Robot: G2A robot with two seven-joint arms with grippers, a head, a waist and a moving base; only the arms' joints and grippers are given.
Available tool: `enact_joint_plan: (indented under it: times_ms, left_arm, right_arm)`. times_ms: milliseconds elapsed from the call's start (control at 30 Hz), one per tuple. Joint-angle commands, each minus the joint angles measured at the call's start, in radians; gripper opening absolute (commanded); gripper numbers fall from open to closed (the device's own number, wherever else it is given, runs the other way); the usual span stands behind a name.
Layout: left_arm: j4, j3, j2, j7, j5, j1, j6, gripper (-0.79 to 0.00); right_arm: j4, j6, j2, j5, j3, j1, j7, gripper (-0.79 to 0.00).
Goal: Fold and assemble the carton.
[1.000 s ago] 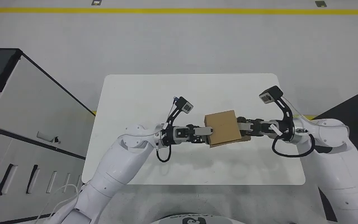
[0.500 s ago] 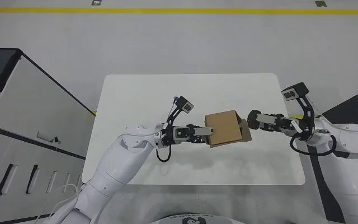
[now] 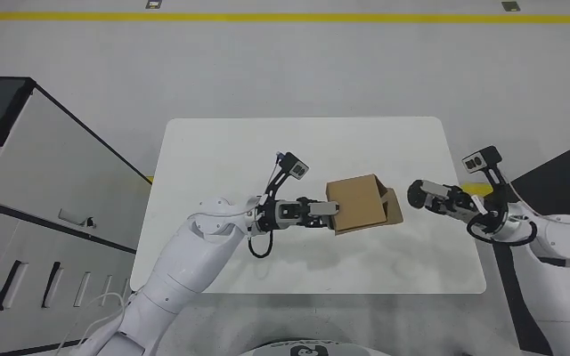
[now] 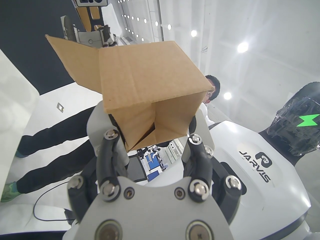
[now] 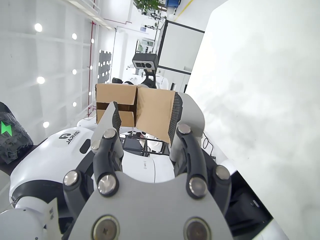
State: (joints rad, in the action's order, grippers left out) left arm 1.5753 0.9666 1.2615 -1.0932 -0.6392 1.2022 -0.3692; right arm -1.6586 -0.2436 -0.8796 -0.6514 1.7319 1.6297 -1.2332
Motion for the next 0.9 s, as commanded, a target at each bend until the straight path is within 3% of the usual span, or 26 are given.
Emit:
enact_joint_plan:
  times_ms: [0, 33, 133, 433, 867]
  left_arm:
    - [0.001, 0.001, 0.0, 0.0, -0.001, 0.002, -0.001, -0.785]
    - [0.002, 0.002, -0.001, 0.001, -0.001, 0.002, 0.0, -0.785]
    - [0.005, 0.006, -0.002, 0.003, 0.0, 0.004, 0.0, -0.785]
    - [-0.002, 0.006, -0.002, 0.002, -0.003, 0.002, -0.001, -0.785]
    - [-0.034, 0.001, 0.001, 0.006, 0.0, -0.013, -0.009, -0.785]
  right_arm:
    - [0.01, -0.003, -0.002, 0.003, -0.015, 0.0, 0.002, -0.249]
    - [0.014, -0.005, -0.003, 0.003, -0.022, 0.0, 0.004, -0.185]
    - [0.027, -0.009, -0.005, 0.003, -0.038, -0.005, 0.009, -0.154]
    - [0.036, -0.029, -0.013, -0.041, -0.088, -0.033, -0.023, -0.172]
    - [0.038, -0.037, -0.013, -0.091, -0.061, -0.056, -0.082, -0.342]
